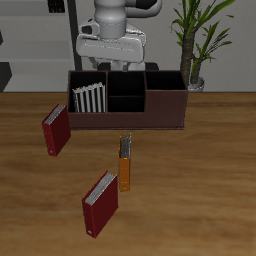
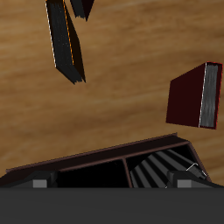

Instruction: Place the striped book into the back desk caddy's left compartment and place the right red book into the back desk caddy's back compartment and place the orange book into the back desk caddy's front compartment

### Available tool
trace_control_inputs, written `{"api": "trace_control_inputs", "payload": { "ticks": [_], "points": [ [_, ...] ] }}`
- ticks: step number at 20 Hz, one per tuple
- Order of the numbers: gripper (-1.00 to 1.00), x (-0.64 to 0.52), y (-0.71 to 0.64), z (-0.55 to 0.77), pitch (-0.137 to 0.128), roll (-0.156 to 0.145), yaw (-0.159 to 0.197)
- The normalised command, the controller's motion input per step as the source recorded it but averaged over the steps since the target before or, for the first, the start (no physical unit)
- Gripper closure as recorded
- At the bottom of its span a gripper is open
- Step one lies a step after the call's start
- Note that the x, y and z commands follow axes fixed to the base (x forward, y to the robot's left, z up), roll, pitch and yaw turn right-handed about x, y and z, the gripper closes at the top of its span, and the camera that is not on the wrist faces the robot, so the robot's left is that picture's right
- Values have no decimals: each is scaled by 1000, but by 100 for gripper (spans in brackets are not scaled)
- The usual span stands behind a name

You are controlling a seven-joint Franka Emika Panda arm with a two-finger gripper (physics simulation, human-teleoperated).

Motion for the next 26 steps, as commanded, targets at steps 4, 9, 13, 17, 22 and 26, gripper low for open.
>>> {"api": "trace_control_inputs", "payload": {
  "ticks": [4,9,13,17,22,26],
  "points": [
    [-100,335,174,49,-15,4,161],
    [-100,450,82,85,-35,-18,139],
    [-100,379,45,-14,19,28,69],
    [-100,300,-37,8,-6,10,41],
    [-100,294,-43,8,-1,-30,25],
    [-100,430,-27,47,9,-6,22]
  ]
}}
